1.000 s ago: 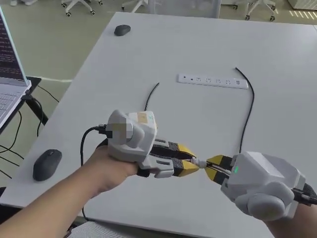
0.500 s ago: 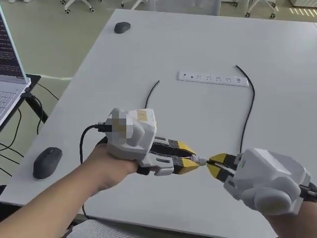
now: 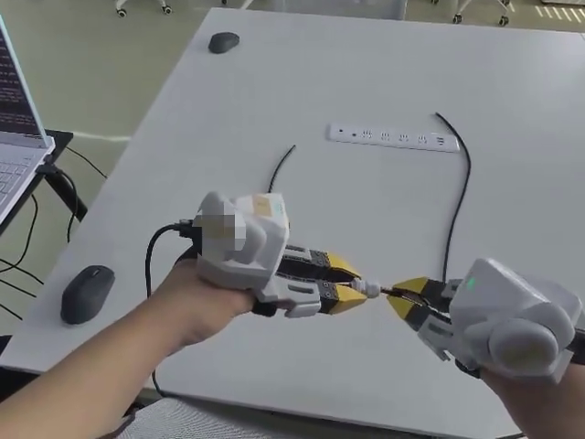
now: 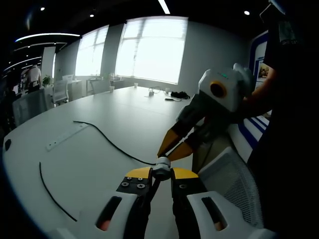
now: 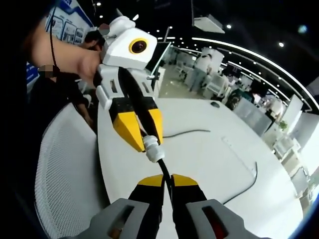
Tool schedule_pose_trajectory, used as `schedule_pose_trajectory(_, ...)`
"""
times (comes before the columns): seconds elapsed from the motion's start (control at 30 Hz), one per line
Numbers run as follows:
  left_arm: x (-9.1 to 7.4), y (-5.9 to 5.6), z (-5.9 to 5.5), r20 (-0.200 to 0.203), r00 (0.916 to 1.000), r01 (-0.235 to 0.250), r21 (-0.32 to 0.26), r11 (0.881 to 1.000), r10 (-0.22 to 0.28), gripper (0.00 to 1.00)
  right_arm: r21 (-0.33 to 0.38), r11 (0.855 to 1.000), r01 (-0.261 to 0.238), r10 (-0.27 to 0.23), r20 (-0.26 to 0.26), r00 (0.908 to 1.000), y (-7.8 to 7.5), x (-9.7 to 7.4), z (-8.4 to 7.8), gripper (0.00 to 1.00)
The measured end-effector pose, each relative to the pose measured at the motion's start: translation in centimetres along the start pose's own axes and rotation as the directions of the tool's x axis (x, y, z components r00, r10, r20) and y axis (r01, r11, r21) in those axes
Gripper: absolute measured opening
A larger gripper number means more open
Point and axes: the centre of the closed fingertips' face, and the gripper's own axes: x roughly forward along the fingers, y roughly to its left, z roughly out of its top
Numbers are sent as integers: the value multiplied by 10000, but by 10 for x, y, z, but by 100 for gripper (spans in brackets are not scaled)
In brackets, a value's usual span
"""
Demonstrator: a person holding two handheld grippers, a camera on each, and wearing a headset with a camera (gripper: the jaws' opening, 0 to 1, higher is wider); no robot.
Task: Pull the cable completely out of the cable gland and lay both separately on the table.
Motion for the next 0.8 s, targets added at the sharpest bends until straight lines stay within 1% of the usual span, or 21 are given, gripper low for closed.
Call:
schedule_pose_trajectory(0.1, 0, 1, -1, -35, 10000, -54, 32, 10000, 54, 15, 99, 9999, 130, -129, -111, 9999, -2, 0, -5, 0)
schedule_pose_trajectory(0.17, -2, 1, -1, -4, 10000, -58, -3, 10000, 58, 15, 455, 9988, 202, -196, -143, 9997, -5, -1, -9, 0)
schedule_pose_trajectory(0.23, -2, 0, 0, 37, 10000, -70, -38, 10000, 70, 15, 570, 9981, 250, -242, -163, 9996, -7, -1, -11, 0)
schedule_pose_trajectory(0.3, -3, 0, 0, 55, 9999, -90, -58, 9999, 91, 15, 892, 9955, 314, -301, -164, 9994, -8, -2, -14, 0)
schedule_pose_trajectory(0.33, -3, -1, 1, 81, 9999, -104, -92, 9999, 105, 15, 1290, 9910, 355, -334, -186, 9993, -9, -1, -17, 0)
schedule_pose_trajectory(0.37, -3, -1, 1, 100, 9999, -120, -115, 9999, 121, 15, 1531, 9873, 431, -402, -216, 9990, -11, -1, -20, 0)
schedule_pose_trajectory(0.4, -3, -1, 1, 134, 9998, -147, -135, 9998, 149, 15, 1954, 9795, 496, -469, -183, 9987, -12, -1, -22, 0)
schedule_pose_trajectory(0.43, -3, -1, 2, 167, 9997, -156, -185, 9997, 160, 15, 2204, 9742, 488, -478, -98, 9988, -13, -2, -22, 0)
schedule_pose_trajectory(0.47, -3, -1, 2, 201, 9997, -167, -229, 9996, 172, 15, 2423, 9685, 569, -553, -137, 9984, -14, -3, -26, 0)
schedule_pose_trajectory(0.5, -3, -2, 2, 205, 9996, -171, -230, 9996, 176, 15, 2447, 9677, 606, -583, -166, 9982, -15, -3, -27, 0)
schedule_pose_trajectory(0.57, -4, -3, 3, 228, 9995, -196, -208, 9996, 201, 15, 2568, 9638, 713, -650, -329, 9973, -17, -2, -35, 0)
schedule_pose_trajectory(0.6, -4, -4, 4, 255, 9995, -194, -219, 9996, 200, 15, 2842, 9552, 820, -741, -387, 9965, -18, -2, -38, 0)
schedule_pose_trajectory(0.63, -4, -5, 4, 259, 9995, -199, -230, 9995, 205, 15, 2944, 9516, 884, -798, -412, 9960, -19, -2, -41, 0)
schedule_pose_trajectory(0.8, -3, -7, 4, 256, 9994, -244, -237, 9994, 250, 15, 3710, 9190, 1336, -1025, -1023, 9895, -23, -1, -59, 0)
